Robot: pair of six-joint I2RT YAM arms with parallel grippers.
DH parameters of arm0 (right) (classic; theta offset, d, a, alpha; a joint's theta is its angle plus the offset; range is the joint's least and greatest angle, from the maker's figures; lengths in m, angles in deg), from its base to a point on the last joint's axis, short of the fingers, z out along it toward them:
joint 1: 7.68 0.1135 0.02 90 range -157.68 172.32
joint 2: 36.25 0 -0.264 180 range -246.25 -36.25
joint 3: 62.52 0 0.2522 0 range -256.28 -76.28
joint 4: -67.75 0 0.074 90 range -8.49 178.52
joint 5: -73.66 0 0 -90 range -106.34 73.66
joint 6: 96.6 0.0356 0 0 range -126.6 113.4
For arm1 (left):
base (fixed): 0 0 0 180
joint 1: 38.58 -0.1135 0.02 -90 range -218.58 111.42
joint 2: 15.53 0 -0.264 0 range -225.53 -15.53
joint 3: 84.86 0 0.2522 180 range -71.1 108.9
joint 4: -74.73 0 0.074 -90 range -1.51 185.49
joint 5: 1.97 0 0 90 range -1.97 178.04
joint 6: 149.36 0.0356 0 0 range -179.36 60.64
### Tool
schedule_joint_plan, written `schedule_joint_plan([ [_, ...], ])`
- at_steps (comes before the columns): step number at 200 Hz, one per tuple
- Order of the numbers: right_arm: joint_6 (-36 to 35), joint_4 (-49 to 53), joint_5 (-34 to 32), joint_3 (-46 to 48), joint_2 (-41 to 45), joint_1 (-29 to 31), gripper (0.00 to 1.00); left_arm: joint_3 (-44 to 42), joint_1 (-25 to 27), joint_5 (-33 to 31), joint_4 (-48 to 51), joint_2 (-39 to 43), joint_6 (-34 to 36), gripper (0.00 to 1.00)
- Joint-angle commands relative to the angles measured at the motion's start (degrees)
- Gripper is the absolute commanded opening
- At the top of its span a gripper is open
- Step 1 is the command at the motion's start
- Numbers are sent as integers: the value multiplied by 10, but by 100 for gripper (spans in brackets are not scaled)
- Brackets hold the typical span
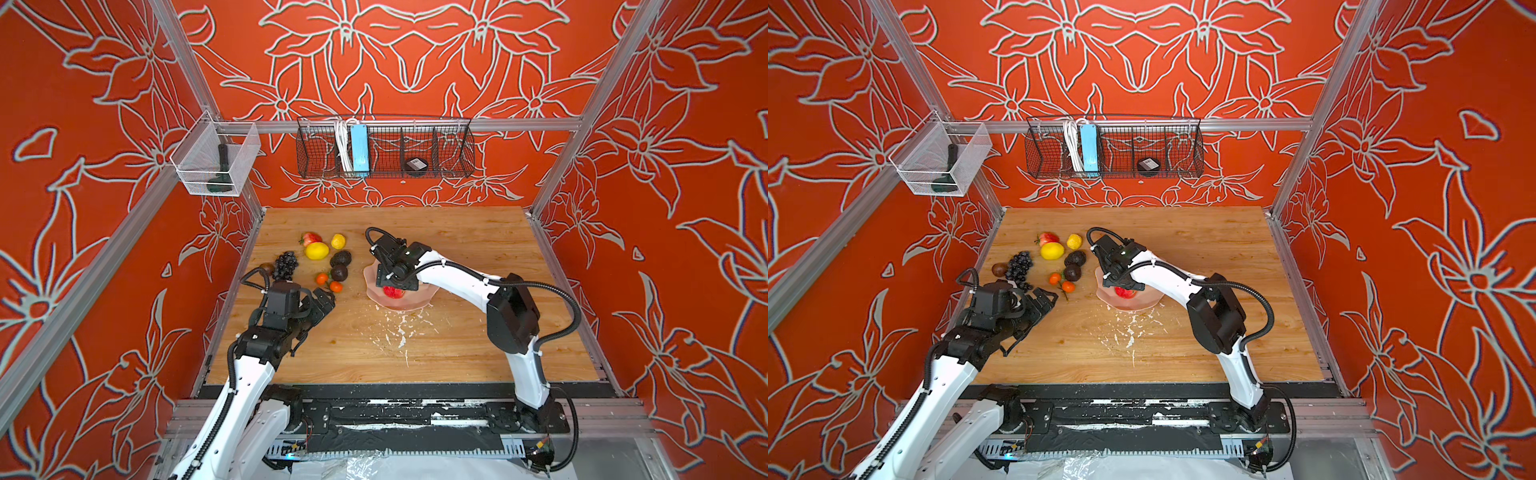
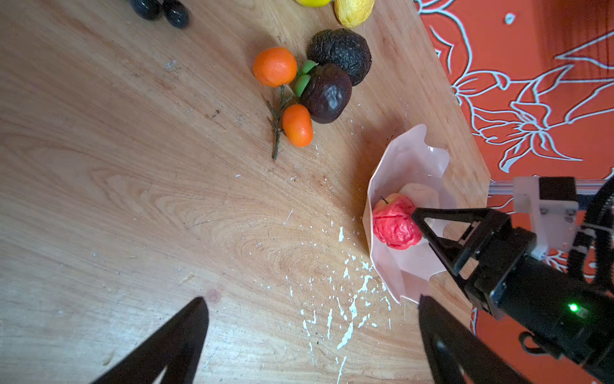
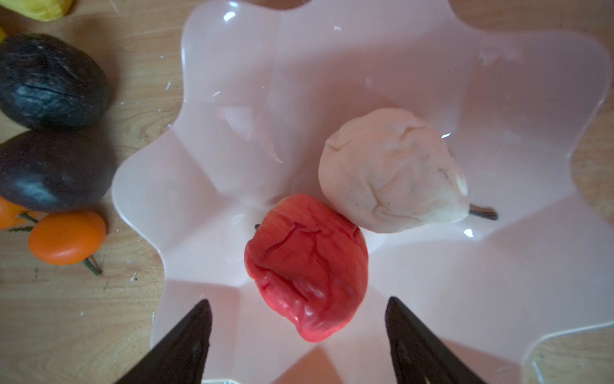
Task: Place and organize the fake fruits in the fruit bowl
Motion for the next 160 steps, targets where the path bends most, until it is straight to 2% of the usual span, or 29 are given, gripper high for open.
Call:
schedule_joint_plan([
  [1,51,6,0,-7,-21,4,84,-7,3,-12,7,7,7,98],
  [78,74,28,8,-41,-76,-3,84,-12,9,-12,1,8,7,98],
  [160,41,-37,9,29,-33,-15,77,-7,10,3,-13,-6,6,98],
])
